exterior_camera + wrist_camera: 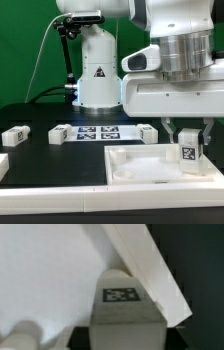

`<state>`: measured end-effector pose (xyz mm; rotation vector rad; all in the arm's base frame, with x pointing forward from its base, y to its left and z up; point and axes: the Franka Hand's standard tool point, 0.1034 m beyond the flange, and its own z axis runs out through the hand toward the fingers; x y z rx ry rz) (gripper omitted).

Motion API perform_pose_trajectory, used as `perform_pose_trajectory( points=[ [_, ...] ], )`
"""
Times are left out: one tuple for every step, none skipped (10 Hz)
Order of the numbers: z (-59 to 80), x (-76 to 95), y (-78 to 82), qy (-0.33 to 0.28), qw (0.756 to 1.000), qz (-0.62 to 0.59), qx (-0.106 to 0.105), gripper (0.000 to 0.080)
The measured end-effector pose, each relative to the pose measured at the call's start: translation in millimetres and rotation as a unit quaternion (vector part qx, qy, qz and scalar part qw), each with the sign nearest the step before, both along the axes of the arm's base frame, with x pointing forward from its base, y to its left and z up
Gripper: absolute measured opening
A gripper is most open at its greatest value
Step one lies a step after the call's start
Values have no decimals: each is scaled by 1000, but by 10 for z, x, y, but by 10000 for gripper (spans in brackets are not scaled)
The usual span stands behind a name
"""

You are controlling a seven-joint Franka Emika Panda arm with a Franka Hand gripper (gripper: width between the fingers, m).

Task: Assemble one leg

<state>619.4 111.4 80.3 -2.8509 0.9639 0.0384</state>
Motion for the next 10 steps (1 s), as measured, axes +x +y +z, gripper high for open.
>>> perform_pose_trajectory(
  points=[
    [-2,20,-6,-4,997,-81,2,291],
    [-4,6,12,3,991,-137,2,291],
    [-8,1,31,12,978,-210,2,291],
    [-9,0,37,18,963,-268,6,291],
    [-8,3,25,25,957,-288,14,291],
    [-12,4,21,33,942,-334,23,291],
    [-12,4,28,38,930,-366,24,291],
    [-14,3,29,37,931,-363,24,291],
    [-15,2,31,36,936,-351,23,361],
    [-15,3,32,32,943,-330,22,551]
  ],
)
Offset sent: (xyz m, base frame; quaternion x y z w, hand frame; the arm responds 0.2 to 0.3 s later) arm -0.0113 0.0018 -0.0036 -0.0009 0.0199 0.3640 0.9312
